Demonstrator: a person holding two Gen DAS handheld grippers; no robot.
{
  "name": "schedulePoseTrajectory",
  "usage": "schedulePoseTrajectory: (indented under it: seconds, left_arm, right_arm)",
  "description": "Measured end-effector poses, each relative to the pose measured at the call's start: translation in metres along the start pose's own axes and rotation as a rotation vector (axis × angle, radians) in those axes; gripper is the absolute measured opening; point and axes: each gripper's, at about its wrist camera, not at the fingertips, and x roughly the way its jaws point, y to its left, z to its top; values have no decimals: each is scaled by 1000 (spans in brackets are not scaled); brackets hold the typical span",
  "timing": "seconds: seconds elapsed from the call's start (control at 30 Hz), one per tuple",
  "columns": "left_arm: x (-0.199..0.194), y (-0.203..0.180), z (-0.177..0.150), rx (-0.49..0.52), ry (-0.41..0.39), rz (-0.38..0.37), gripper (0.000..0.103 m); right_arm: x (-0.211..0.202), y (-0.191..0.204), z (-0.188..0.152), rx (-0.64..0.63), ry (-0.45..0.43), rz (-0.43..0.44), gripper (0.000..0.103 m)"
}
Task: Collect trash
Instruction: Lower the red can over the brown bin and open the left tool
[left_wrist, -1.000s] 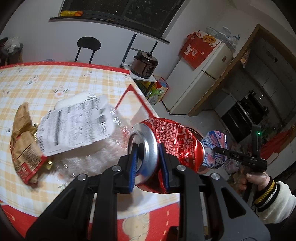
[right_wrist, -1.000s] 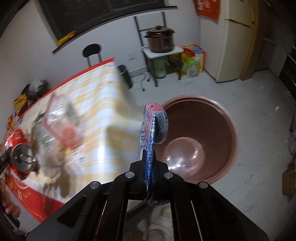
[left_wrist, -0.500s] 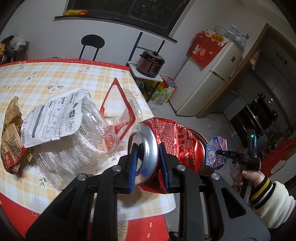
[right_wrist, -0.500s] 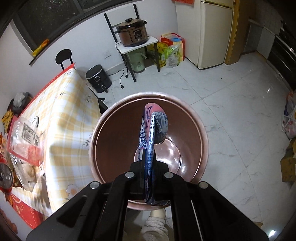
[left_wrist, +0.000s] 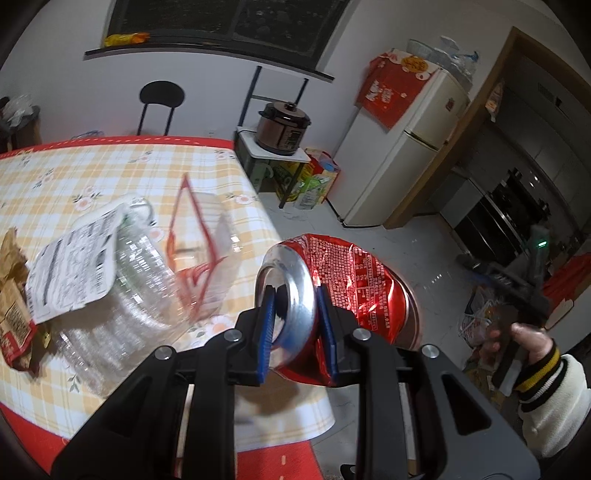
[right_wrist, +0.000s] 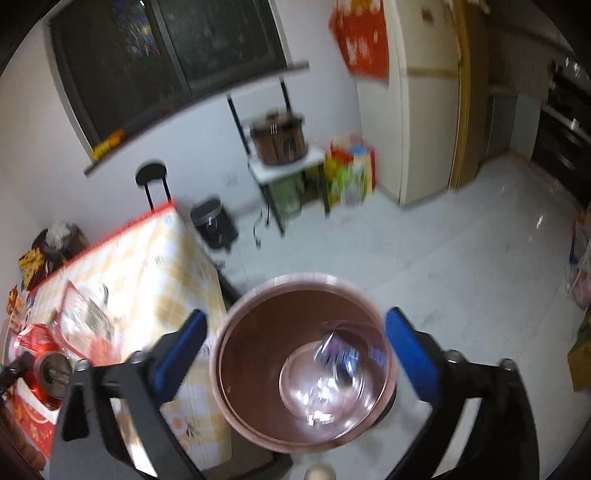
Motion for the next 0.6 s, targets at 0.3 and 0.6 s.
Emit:
schedulePoseTrajectory:
  seconds: [0.3, 0.6]
  left_arm:
    - [46, -48, 15, 81, 44, -73, 26]
    - [116, -116, 24, 172, 100, -130, 26]
  right_arm:
    - [-71, -7, 16, -16, -137, 12, 98]
    - [-115, -43, 7, 4, -178, -3, 98]
